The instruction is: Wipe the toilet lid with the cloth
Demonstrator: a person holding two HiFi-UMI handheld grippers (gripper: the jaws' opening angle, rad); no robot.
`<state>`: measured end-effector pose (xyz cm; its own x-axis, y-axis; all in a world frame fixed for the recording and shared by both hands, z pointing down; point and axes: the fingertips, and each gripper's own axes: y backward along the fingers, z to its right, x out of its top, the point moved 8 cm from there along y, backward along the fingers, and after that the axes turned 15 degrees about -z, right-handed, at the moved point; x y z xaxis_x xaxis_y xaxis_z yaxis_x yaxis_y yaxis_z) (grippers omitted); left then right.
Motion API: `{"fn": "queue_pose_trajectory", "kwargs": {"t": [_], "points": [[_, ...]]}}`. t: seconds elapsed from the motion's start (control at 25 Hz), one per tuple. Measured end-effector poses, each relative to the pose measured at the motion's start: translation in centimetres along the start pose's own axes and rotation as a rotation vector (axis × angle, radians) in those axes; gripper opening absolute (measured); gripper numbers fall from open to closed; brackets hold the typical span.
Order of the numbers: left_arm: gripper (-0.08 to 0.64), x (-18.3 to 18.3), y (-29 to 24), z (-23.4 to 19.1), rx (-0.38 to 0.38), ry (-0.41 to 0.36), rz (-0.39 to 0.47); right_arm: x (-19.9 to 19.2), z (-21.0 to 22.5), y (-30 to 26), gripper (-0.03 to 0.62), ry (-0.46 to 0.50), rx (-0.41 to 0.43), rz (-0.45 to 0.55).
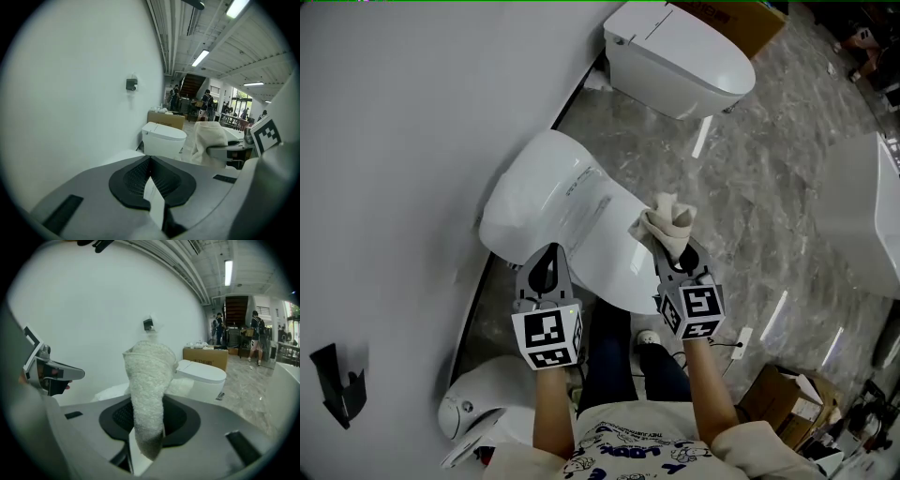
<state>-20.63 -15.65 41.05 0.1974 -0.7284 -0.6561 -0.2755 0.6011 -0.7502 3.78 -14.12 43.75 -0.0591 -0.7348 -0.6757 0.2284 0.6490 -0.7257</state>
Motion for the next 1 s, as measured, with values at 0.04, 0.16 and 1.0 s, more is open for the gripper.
{"fn": "queue_pose_trajectory", "kwargs": {"t": [0.04,0.16,1.0], "points": [[0.003,-0.4,-0.5,-0.1,-0.002,0.0,-0.009,-0.3,0.0,-0.6,0.112,0.001,-0.001,-0.007],[0.003,-1.5,-2.0,-0.5,-0.006,0.001,-0.033,-1.2,0.1,-2.4,0.112,0.002,-0.003,-0.028],[0.003,-6.2,-9.5,-1.0,-0.037,0.005,-0.136,-6.2,1.5,-13.4,0.112,0.016,0.005,-0.153]]}}
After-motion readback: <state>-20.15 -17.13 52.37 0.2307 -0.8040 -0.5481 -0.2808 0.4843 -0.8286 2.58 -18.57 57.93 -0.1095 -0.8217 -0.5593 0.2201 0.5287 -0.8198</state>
